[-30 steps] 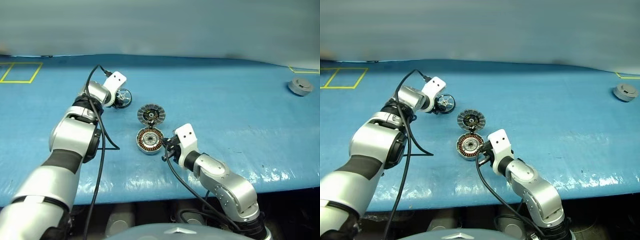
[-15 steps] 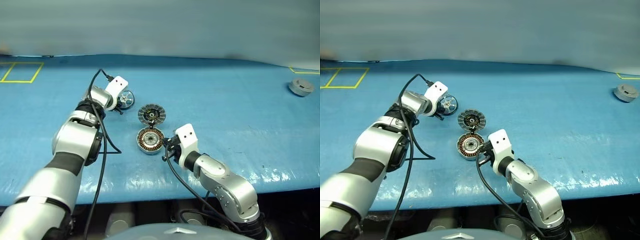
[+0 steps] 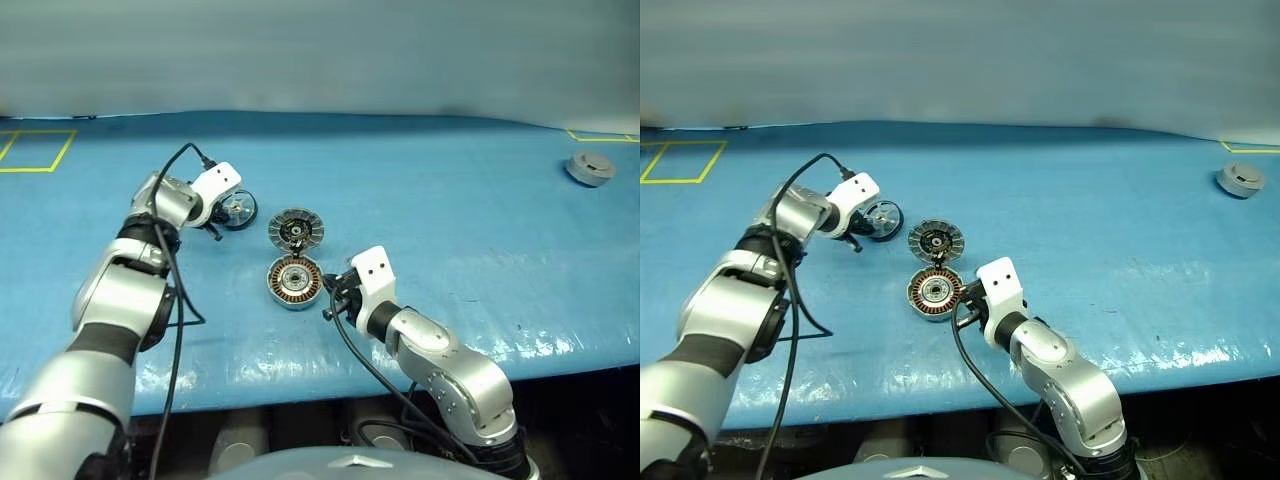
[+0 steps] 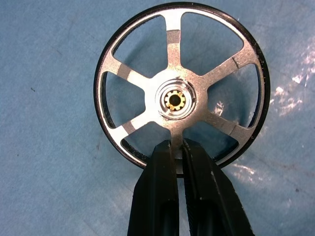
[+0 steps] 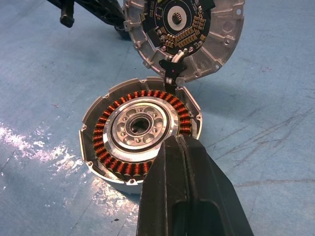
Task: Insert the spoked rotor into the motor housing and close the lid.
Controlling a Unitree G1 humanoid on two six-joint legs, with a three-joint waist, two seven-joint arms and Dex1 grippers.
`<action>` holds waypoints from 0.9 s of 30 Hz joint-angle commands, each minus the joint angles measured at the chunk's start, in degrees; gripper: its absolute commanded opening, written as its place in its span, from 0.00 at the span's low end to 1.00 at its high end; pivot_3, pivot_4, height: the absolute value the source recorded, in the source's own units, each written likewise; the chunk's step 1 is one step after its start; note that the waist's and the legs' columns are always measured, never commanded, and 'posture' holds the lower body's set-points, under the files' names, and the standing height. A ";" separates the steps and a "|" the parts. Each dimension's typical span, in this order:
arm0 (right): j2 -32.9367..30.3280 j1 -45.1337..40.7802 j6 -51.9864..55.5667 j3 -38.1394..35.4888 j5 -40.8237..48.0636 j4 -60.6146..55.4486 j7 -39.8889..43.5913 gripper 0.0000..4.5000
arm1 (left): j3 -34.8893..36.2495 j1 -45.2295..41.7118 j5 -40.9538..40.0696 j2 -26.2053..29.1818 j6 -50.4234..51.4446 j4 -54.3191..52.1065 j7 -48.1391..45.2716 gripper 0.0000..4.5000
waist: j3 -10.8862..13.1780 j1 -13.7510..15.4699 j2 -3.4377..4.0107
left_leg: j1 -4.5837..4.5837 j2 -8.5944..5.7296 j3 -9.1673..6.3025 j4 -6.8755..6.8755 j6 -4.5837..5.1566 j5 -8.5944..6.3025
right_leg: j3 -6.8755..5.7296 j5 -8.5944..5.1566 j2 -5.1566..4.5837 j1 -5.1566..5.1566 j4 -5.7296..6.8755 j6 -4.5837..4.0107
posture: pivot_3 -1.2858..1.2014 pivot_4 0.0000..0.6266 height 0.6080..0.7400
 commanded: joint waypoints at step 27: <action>-7.77 9.84 -27.38 0.09 -1.80 2.98 12.49 0.00 | 7.41 26.86 -24.43 19.26 27.88 -77.45 -12.89 0.02 | 0.11 1.52 0.07 | -0.01 -0.04 0.00 -0.04 0.00 0.00 | 0.06 -0.40 -0.11 -0.01 -0.14 -0.06 | 0.52 0.24 1.00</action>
